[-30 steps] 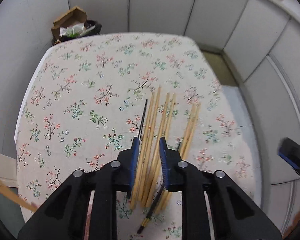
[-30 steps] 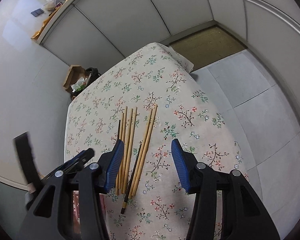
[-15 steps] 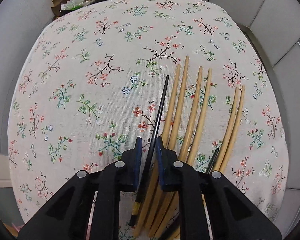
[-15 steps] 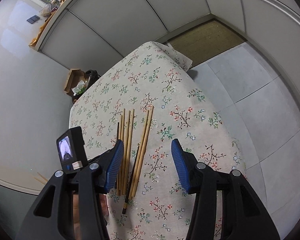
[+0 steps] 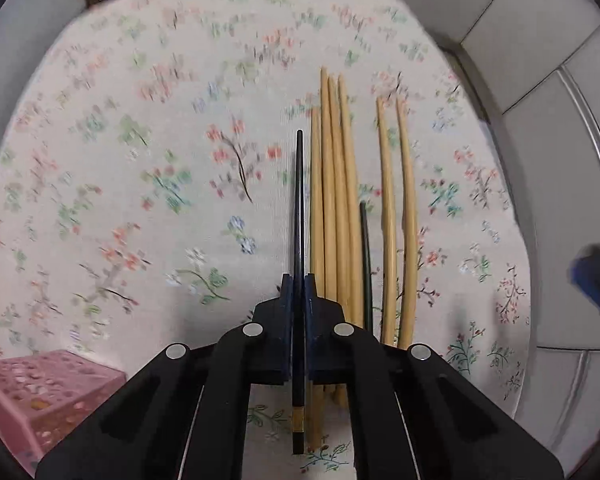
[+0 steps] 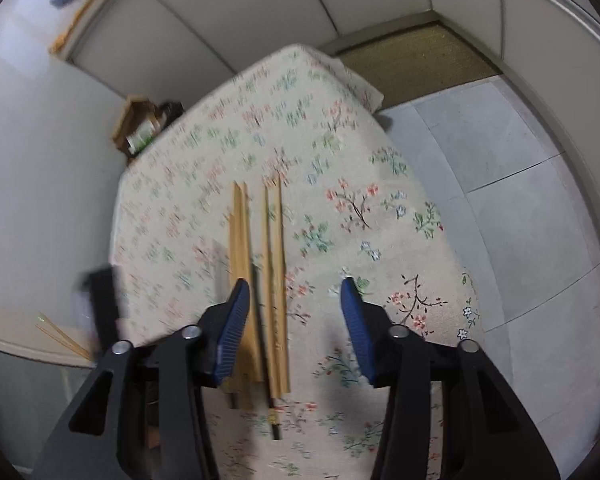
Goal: Organize utensils
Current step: 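Grasp a black paintbrush with the left gripper while the right grasps a chopstick, then carry both items over the pink holder and open both grippers to drop them in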
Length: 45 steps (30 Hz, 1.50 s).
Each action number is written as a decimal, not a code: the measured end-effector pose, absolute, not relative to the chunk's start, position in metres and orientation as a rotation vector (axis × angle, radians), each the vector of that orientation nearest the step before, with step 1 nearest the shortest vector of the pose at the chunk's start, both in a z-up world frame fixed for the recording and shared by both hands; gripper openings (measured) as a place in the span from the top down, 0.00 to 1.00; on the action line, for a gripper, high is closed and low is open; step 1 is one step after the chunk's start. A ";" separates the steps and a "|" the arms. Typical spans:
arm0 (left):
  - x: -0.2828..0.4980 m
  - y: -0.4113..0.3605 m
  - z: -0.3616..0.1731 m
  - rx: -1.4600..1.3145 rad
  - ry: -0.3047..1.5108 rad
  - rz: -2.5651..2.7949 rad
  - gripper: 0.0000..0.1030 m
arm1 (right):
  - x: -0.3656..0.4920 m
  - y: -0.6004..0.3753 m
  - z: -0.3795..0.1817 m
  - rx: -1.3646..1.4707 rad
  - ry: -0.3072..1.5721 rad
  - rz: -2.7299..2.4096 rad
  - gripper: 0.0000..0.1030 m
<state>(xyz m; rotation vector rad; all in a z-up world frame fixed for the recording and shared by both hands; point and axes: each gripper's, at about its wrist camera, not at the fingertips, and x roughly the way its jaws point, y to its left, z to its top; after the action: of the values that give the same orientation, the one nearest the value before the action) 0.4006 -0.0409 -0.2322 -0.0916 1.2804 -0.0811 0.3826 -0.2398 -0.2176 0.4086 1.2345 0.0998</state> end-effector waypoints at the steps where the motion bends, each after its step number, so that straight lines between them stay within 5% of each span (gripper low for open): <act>1: 0.398 -0.039 -0.224 -0.094 1.250 -0.084 0.96 | 0.387 -0.234 -0.228 0.371 1.263 0.105 0.68; 20: 0.291 -0.018 -0.080 -0.155 0.824 -0.268 0.96 | 0.441 -0.176 -0.287 0.253 1.281 0.108 0.77; 23: 0.283 -0.011 -0.075 -0.143 0.792 -0.272 0.96 | 0.445 -0.163 -0.289 0.178 1.287 0.092 0.92; 31: 0.268 0.026 -0.059 -0.187 0.709 -0.283 0.96 | 0.421 -0.184 -0.183 0.289 0.986 0.175 0.93; 45: 0.237 0.087 -0.036 -0.251 0.557 -0.217 0.96 | 0.336 -0.115 -0.078 0.319 0.575 0.412 0.93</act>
<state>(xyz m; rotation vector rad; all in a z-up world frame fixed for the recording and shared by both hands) 0.2374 0.0874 -0.0363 -0.2512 0.5573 -0.2172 0.3356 -0.1146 -0.0776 0.3194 0.5747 0.4118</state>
